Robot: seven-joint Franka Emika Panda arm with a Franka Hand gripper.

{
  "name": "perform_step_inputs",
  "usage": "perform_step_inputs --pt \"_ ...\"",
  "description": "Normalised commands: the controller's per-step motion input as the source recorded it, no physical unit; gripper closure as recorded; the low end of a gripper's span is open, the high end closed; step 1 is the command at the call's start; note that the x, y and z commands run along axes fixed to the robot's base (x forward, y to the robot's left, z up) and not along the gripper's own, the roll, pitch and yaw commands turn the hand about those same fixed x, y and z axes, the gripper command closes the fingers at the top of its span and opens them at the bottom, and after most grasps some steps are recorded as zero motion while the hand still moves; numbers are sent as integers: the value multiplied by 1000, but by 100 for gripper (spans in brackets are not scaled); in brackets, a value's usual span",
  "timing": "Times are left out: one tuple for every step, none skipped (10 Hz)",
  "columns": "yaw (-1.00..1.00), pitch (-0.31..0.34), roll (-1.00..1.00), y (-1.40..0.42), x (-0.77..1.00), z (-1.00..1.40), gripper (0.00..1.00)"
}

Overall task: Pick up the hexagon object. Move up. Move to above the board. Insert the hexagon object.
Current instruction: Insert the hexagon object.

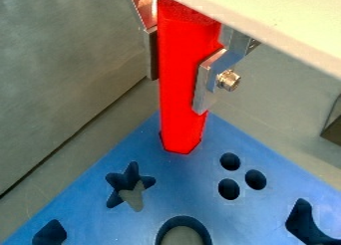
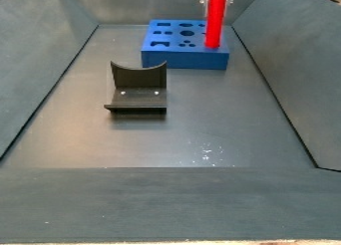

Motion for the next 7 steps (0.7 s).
perform_step_inputs --pt "-6 -130 80 51 0 -934 100" --pt "-9 -79 69 23 0 -1000 100" --pt "-3 -76 69 29 0 -1000 100" --pt "0 -76 73 43 0 -1000 100" --pt "0 -100 80 57 0 -1000 100" --pt "0 -144 116 0 -100 -951 100" --pt "0 -144 107 0 -89 -957 100"
